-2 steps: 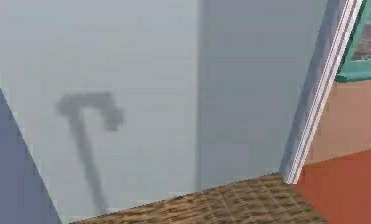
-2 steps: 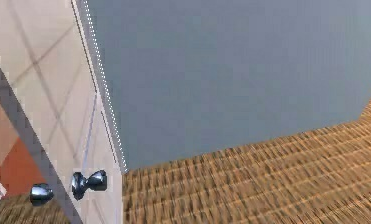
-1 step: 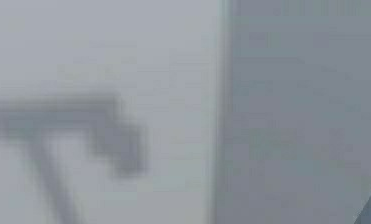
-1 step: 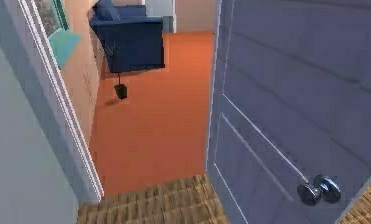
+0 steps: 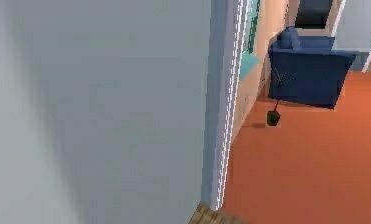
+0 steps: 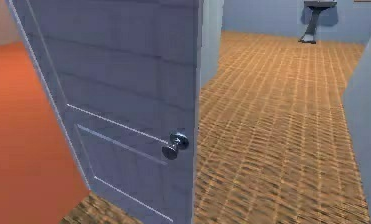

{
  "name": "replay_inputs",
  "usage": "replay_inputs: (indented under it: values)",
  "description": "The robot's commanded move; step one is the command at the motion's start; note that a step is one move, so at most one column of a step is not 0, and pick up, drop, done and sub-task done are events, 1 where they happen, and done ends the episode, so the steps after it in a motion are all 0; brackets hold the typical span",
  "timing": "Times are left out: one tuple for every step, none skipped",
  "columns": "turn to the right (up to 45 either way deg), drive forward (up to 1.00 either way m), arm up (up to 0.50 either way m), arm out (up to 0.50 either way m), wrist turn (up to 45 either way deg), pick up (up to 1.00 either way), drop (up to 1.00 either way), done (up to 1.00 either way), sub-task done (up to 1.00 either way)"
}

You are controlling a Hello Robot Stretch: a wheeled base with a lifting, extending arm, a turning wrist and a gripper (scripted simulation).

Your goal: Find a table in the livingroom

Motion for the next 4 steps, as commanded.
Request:
replay_inputs:
  values:
    - [24.0, 0.0, 0.0, 0.0, 0.0, 0.0, 0.0, 0.0, 0.0]
    - [0.0, 0.6, 0.0, 0.0, 0.0, 0.0, 0.0, 0.0, 0.0]
    - [24.0, 0.0, 0.0, 0.0, 0.0, 0.0, 0.0, 0.0, 0.0]
    - [0.0, 0.75, 0.0, 0.0, 0.0, 0.0, 0.0, 0.0, 0.0]
